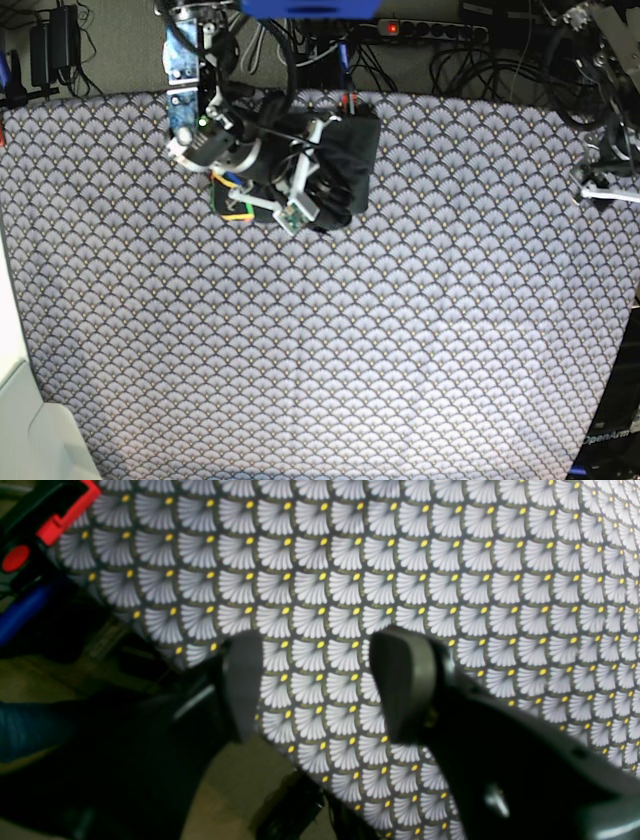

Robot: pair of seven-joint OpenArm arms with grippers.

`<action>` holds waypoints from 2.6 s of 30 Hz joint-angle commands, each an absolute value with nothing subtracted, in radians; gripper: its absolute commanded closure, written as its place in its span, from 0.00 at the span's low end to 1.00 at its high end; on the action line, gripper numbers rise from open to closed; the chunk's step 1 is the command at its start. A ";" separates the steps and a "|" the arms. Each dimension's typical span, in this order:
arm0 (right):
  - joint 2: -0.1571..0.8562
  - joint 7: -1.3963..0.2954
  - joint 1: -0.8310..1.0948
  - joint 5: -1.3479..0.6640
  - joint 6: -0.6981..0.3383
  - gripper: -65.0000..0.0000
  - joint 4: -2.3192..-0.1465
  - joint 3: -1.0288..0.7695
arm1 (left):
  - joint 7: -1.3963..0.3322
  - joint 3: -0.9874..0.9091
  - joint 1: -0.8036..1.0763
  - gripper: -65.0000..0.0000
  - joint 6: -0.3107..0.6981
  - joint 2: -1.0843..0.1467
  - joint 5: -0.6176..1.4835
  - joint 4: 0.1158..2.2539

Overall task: Fold the T-shirt properly
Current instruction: 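Grasp the strip's other end and fold it over onto the folded end, then press the folded end down with the right gripper, then release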

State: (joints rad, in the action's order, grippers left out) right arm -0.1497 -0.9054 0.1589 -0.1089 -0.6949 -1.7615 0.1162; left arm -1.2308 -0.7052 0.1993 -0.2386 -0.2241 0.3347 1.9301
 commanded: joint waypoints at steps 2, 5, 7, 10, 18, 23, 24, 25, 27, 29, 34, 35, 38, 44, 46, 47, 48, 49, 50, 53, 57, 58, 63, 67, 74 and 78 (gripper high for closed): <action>-0.157 -0.886 0.150 -0.127 -0.698 1.00 -1.778 0.120 | -1.216 -0.711 0.193 0.44 -0.237 -0.254 0.335 1.948; -0.157 -0.886 0.150 -0.127 -0.698 1.00 -1.778 0.120 | -1.216 -0.711 0.193 0.44 -0.237 -0.257 0.334 1.946; -0.157 -0.888 0.156 -0.127 -0.698 0.98 -1.778 0.120 | -1.216 -0.711 0.193 0.44 -0.237 -0.260 0.334 1.946; -0.157 -0.894 0.160 -0.125 -0.698 0.87 -1.776 0.122 | -1.216 -0.711 0.193 0.44 -0.237 -0.277 0.334 1.946; -0.153 -0.897 0.165 -0.127 -0.698 0.50 -1.781 0.216 | -1.216 -0.725 0.191 0.44 -0.237 -0.303 0.334 1.945; -0.104 -0.895 0.177 -0.127 -0.698 0.47 -1.840 0.377 | -1.216 -0.754 0.191 0.44 -0.237 -0.317 0.332 1.942; -0.096 -0.895 0.180 -0.127 -0.698 0.47 -1.873 0.409 | -1.216 -0.762 0.191 0.44 -0.237 -0.326 0.334 1.940; -0.088 -0.895 0.186 -0.127 -0.698 0.47 -1.899 0.433 | -1.216 -0.763 0.191 0.44 -0.237 -0.331 0.334 1.939; -0.074 -0.894 0.188 -0.127 -0.698 0.47 -1.949 0.463 | -1.216 -0.777 0.191 0.44 -0.237 -0.338 0.334 1.939; -0.064 -0.895 0.180 -0.127 -0.698 0.47 -1.965 0.461 | -1.216 -0.796 0.191 0.44 -0.237 -0.343 0.332 1.939; -0.048 -0.889 0.147 -0.125 -0.698 0.48 -1.959 0.371 | -1.216 -0.816 0.194 0.44 -0.237 -0.351 0.329 1.939; -0.048 -0.891 0.133 -0.125 -0.698 0.48 -1.959 0.352 | -1.216 -0.816 0.203 0.44 -0.237 -0.351 0.329 1.939; -0.048 -0.895 0.094 -0.125 -0.698 0.51 -1.933 0.317 | -1.216 -0.808 0.226 0.44 -0.237 -0.348 0.334 1.940; -0.054 -0.889 0.071 -0.127 -0.698 0.80 -1.850 0.318 | -1.216 -0.808 0.248 0.47 -0.237 -0.341 0.335 1.945; -0.059 -0.886 0.070 -0.127 -0.698 0.92 -1.804 0.318 | -1.216 -0.808 0.249 0.58 -0.237 -0.340 0.335 1.942; -0.065 -0.886 0.065 -0.127 -0.698 0.98 -1.782 0.318 | -1.216 -0.808 0.249 0.60 -0.237 -0.340 0.335 1.942; -0.068 -0.886 0.062 -0.127 -0.698 1.00 -1.761 0.318 | -1.216 -0.808 0.251 0.59 -0.237 -0.340 0.335 1.943; -0.070 -0.885 0.061 -0.127 -0.698 1.00 -1.739 0.318 | -1.216 -0.808 0.254 0.59 -0.237 -0.332 0.335 1.943; -0.070 -0.885 0.054 -0.127 -0.698 1.00 -1.727 0.318 | -1.216 -0.808 0.260 0.60 -0.237 -0.325 0.335 1.943; -0.070 -0.885 0.036 -0.127 -0.698 1.00 -1.684 0.320 | -1.216 -0.808 0.265 0.64 -0.237 -0.318 0.335 1.942; -0.081 -0.885 -0.005 -0.127 -0.698 1.00 -1.590 0.318 | -1.216 -0.808 0.265 0.64 -0.237 -0.302 0.335 1.945; -0.087 -0.885 -0.015 -0.127 -0.698 1.00 -1.557 0.318 | -1.216 -0.809 0.265 0.64 -0.237 -0.297 0.335 1.945; -0.091 -0.862 -0.024 -0.127 -0.698 1.00 -1.497 0.318 | -1.213 -0.808 0.265 0.64 -0.237 -0.297 0.335 1.948; -0.085 -0.854 0.007 -0.127 -0.698 1.00 -1.658 0.312 | -1.204 -0.808 0.257 0.75 -0.237 -0.277 0.335 1.946; -0.001 -0.855 0.036 -0.124 -0.698 1.00 -1.876 0.295 | -1.216 -0.809 0.240 0.97 -0.237 -0.251 0.326 1.940; 0.054 -0.849 0.044 -0.125 -0.698 1.00 -1.805 0.194 | -1.218 -0.805 0.251 0.97 -0.237 -0.249 0.334 1.940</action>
State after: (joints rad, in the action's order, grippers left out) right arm 0.0593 -0.8711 0.0578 -0.1093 -0.6983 -1.7885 0.1875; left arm -1.2312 -0.8017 0.2550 -0.2356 -0.2329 0.3340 1.9259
